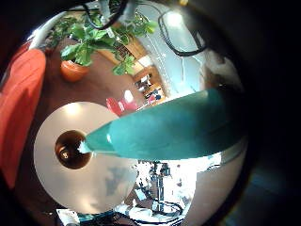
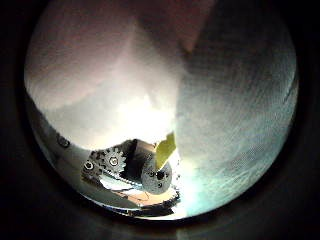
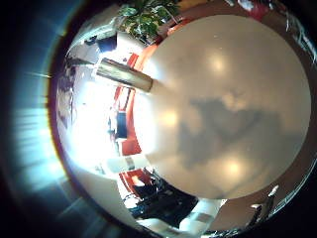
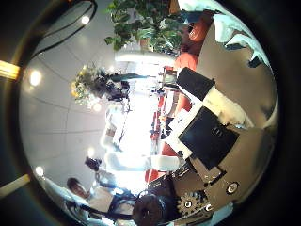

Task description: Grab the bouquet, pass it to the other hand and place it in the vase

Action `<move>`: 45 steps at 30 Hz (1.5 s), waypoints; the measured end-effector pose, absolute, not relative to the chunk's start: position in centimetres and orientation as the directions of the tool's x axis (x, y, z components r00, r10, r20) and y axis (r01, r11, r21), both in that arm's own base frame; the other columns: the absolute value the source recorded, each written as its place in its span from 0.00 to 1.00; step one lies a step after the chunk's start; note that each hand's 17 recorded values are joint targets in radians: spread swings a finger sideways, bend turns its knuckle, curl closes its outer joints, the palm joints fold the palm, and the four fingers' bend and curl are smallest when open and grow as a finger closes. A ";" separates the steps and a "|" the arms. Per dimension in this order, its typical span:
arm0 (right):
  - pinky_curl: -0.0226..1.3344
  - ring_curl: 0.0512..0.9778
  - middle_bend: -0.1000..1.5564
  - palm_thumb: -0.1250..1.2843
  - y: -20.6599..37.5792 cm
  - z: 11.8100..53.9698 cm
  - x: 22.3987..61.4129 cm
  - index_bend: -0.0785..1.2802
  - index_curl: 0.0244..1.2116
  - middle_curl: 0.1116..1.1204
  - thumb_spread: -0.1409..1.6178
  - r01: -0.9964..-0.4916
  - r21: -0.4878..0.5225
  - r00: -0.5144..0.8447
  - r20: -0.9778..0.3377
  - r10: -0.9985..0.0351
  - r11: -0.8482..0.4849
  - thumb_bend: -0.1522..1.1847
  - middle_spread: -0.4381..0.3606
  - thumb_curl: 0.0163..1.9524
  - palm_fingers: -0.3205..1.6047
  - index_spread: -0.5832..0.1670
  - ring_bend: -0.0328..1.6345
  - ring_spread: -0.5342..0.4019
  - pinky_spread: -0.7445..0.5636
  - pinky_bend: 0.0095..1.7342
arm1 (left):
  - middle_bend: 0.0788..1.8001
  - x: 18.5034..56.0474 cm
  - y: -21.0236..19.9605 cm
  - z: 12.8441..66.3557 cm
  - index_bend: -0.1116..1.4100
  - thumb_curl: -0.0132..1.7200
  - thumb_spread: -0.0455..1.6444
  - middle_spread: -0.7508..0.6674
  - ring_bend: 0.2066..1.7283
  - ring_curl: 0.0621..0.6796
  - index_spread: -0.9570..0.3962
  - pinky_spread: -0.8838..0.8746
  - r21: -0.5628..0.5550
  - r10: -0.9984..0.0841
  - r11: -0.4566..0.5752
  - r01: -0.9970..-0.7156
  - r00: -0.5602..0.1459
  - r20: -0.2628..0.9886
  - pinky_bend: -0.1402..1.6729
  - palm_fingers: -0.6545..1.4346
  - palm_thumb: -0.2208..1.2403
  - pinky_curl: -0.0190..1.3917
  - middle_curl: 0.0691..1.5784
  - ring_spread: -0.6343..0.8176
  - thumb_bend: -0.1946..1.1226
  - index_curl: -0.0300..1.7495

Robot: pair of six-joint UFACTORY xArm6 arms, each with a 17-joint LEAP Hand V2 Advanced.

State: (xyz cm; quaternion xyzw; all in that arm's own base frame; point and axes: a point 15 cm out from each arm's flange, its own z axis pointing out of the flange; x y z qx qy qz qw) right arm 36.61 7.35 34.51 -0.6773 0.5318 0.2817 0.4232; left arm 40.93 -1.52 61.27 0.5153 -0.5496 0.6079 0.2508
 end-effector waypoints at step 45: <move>0.37 0.49 0.45 0.65 6.0 31.7 34.2 0.31 0.61 0.60 0.66 -0.947 -0.259 0.322 -0.779 -0.537 -0.192 0.10 0.32 0.26 0.54 0.26 0.72 0.27 0.38 0.42 | 0.05 31.4 7.6 40.5 0.18 0.21 0.50 0.95 0.19 0.16 0.78 0.87 -0.182 -0.454 -0.388 -0.903 0.016 0.891 0.18 0.27 0.18 0.25 0.13 0.91 0.12 0.18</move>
